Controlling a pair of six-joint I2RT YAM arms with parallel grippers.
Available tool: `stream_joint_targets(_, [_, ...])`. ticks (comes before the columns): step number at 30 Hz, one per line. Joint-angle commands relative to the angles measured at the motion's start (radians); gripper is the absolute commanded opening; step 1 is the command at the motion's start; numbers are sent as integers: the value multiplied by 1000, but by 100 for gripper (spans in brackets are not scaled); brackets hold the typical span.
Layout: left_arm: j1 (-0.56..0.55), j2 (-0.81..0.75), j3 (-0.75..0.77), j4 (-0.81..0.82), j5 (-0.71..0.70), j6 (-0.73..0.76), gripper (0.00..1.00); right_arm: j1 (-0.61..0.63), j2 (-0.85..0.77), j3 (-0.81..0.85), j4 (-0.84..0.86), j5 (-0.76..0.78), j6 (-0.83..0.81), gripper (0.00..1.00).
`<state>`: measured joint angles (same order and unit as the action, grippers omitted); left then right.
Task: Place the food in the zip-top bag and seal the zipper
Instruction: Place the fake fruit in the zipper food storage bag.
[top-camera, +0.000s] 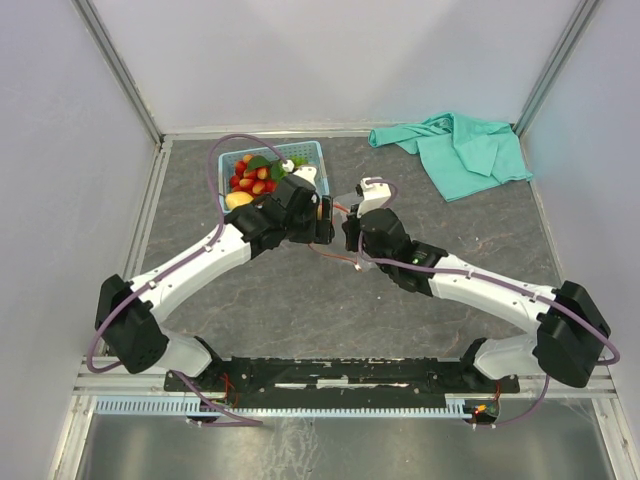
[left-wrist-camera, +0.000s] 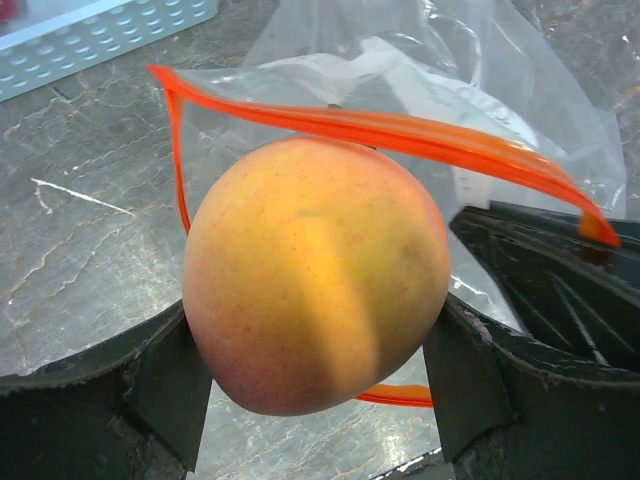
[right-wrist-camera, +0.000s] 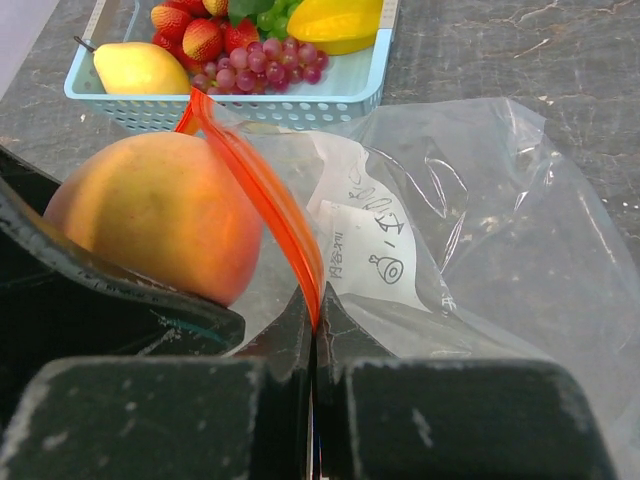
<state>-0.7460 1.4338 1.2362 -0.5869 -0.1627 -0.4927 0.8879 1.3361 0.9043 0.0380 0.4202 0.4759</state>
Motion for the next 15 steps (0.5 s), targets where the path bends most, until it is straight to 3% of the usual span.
stream_joint_targets(1, [-15,-34,3,55,33,25,56,-9,12,24,76,-31,29,2])
stream_joint_targets(10, [-35,-16,-20,43,-69,-49,65,-25,32,26,108,-98,74,2])
stream_joint_targets(15, [-35,35,4,-44,-151,-78,72,-34,34,26,117,-123,97,1])
